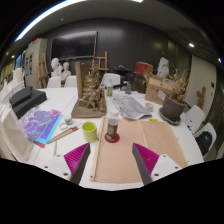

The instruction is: Pour water

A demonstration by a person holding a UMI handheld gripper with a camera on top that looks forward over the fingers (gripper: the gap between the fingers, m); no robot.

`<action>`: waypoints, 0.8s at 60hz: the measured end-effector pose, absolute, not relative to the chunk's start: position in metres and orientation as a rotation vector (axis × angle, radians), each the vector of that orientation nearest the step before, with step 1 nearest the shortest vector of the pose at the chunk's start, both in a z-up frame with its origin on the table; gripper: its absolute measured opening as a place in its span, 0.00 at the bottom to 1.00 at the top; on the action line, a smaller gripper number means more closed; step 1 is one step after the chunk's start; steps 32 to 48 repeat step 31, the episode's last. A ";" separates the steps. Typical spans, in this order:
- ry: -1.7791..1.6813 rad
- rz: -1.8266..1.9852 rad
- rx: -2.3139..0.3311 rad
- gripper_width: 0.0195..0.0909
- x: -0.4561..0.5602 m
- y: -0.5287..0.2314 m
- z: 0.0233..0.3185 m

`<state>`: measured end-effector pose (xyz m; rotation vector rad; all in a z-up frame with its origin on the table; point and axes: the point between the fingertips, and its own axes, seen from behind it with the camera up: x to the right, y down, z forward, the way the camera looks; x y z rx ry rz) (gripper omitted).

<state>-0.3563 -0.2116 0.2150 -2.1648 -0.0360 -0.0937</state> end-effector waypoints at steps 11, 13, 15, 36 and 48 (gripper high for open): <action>-0.046 -0.117 -2.185 0.93 -0.364 -0.229 0.211; -0.047 -0.112 -2.184 0.93 -0.365 -0.229 0.211; -0.046 -0.111 -2.192 0.93 -0.365 -0.230 0.209; -0.012 -0.129 -2.170 0.93 -0.350 -0.223 0.213; -0.012 -0.129 -2.170 0.93 -0.350 -0.223 0.213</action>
